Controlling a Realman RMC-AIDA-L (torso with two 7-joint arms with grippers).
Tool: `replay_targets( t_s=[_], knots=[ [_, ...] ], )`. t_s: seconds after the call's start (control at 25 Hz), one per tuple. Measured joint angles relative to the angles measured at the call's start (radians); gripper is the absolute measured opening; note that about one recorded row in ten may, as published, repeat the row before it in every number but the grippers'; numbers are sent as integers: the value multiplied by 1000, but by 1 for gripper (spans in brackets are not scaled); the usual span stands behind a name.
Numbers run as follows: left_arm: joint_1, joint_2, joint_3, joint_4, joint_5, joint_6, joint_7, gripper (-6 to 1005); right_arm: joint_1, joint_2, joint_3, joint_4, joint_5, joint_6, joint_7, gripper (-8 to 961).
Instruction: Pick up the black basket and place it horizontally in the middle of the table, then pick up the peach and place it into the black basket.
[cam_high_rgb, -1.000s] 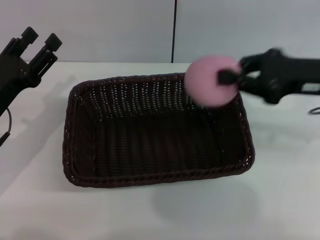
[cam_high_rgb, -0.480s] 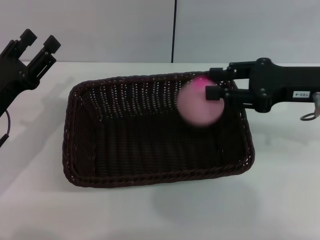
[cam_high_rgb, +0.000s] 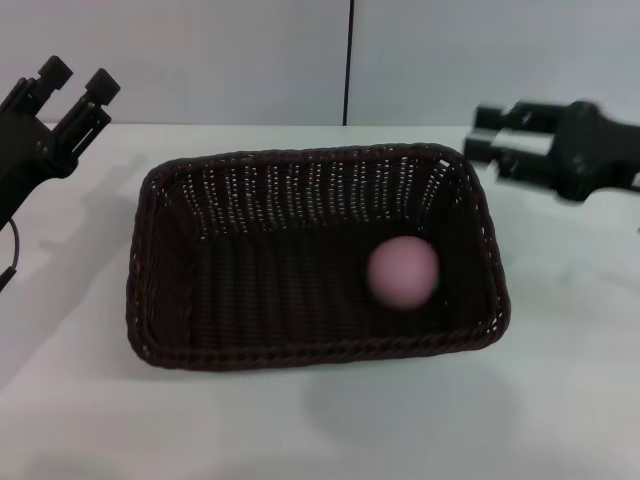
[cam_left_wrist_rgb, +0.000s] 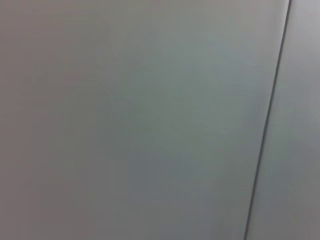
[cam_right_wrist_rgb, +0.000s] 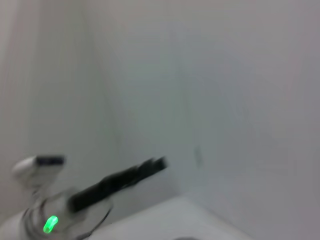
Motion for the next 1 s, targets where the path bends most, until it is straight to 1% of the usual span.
replay_targets(
  t_s=[0.04,0.08,0.2,0.24,0.28,0.32,0.36,0.4,0.44,0.48,0.6,0.64,0.68,0.72,0.76,0.8,0.84,0.88,0.96,1.0],
  knots=[
    [2,0,-8,0,-1,5,0,724,-18,2,83,63,55,-5,-80,494],
    [2,0,-8,0,-1,5,0,724,-18,2,83,63,55,-5,-80,493],
    [10,1,-34,1,-2,16,0,724,-55,-1,215,209,197,-6,-238,493],
    [15,1,-61,1,-2,23,0,724,-88,1,292,308,307,-6,-359,493],
    [15,1,-61,1,-2,23,0,724,-88,1,292,308,307,-6,-359,493],
    [18,0,-73,1,-2,26,2,724,-116,4,352,393,412,-6,-468,493],
    [21,-1,-91,0,-2,31,5,724,-116,4,352,393,412,-6,-468,494],
    [24,-2,-105,0,-2,33,7,724,-127,4,381,443,468,-6,-522,494],
    [31,-4,-153,-11,-2,38,15,724,-148,5,429,534,575,-6,-621,494],
    [31,-4,-153,-11,-2,38,15,724,-148,5,429,534,575,-6,-621,494],
    [33,-4,-236,-60,-2,57,47,724,-167,5,478,616,677,-4,-710,494],
    [33,-4,-267,-82,-2,65,64,724,-173,5,509,653,715,3,-743,494],
    [33,-4,-298,-97,-2,74,84,724,-173,5,509,653,715,3,-743,494],
    [34,-4,-328,-112,-2,81,102,724,-174,5,555,688,729,5,-781,493],
    [34,-4,-328,-112,-2,81,102,724,-174,5,555,688,729,5,-781,493],
    [36,-5,-373,-138,-2,94,134,724,-175,5,582,704,730,5,-801,493],
    [37,-5,-443,-187,-2,122,197,724,-175,4,622,729,731,6,-833,493],
    [37,-5,-443,-187,-2,122,197,724,-175,4,622,729,731,6,-833,493],
    [39,-5,-484,-212,-2,138,236,724,-175,4,647,748,732,13,-852,493],
    [39,-5,-484,-212,-2,138,236,724,-174,4,650,750,732,19,-855,493]
  ],
)
